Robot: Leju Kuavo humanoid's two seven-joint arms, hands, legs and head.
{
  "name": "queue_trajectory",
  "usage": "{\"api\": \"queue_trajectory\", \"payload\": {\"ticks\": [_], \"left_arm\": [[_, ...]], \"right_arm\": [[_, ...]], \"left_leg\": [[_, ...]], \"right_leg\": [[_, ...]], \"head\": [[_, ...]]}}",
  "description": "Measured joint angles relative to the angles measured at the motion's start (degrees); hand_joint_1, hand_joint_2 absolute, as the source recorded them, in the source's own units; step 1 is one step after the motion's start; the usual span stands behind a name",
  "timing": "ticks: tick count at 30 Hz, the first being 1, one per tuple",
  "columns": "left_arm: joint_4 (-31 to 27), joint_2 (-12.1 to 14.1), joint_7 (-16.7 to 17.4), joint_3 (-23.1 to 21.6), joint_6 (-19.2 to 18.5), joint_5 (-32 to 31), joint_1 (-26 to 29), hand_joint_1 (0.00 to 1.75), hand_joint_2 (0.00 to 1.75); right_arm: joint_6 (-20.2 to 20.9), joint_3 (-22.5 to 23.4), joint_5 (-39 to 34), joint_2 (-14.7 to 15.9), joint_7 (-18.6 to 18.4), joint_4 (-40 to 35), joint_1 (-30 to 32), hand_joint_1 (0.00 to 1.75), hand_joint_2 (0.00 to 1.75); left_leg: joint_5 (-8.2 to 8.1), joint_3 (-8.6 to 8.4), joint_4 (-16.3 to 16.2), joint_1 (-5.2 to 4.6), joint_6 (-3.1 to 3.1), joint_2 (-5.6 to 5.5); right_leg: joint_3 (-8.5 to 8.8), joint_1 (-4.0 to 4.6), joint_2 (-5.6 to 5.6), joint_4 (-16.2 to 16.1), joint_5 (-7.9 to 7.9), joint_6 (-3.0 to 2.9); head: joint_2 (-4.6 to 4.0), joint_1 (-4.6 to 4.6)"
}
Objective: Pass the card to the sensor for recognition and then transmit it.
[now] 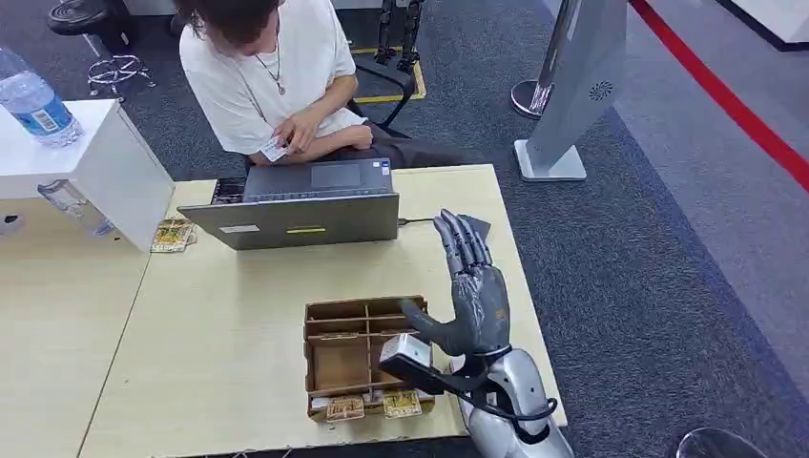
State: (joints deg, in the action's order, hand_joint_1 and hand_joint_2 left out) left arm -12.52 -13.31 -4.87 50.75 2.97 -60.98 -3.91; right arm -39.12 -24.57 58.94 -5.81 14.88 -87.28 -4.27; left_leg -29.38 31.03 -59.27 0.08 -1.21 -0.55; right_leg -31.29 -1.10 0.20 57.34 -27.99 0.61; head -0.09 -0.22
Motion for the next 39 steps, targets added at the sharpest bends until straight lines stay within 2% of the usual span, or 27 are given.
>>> {"api": "queue_trajectory", "payload": {"ticks": [5, 18, 39], "left_arm": [[0.0, 0.1, -0.1, 0.5, 0.1, 0.0, 0.0, 0.00, 0.00], [0.0, 0.1, -0.5, 1.0, 0.1, -0.2, 0.0, 0.00, 0.00], [0.0, 0.1, -0.4, 1.1, 0.0, -1.3, 0.0, 0.00, 0.00]], "right_arm": [[2.0, -3.1, -2.2, 2.3, 1.3, -1.4, 1.9, 0.00, 1.75], [5.0, -7.1, -2.9, 5.7, 2.3, -1.7, 4.4, 0.00, 1.75], [4.3, -9.0, 3.8, 6.7, -2.3, 3.8, 3.7, 0.00, 1.75]], "left_leg": [[0.00, 0.00, 0.0, 0.00, 0.00, 0.00], [0.00, 0.00, 0.0, 0.00, 0.00, 0.00], [0.00, 0.00, 0.0, 0.00, 0.00, 0.00]], "right_leg": [[0.00, 0.00, 0.00, 0.0, 0.00, 0.00], [0.00, 0.00, 0.00, 0.0, 0.00, 0.00], [0.00, 0.00, 0.00, 0.0, 0.00, 0.00]], "head": [[0.00, 0.00], [0.00, 0.00], [0.00, 0.00]]}}
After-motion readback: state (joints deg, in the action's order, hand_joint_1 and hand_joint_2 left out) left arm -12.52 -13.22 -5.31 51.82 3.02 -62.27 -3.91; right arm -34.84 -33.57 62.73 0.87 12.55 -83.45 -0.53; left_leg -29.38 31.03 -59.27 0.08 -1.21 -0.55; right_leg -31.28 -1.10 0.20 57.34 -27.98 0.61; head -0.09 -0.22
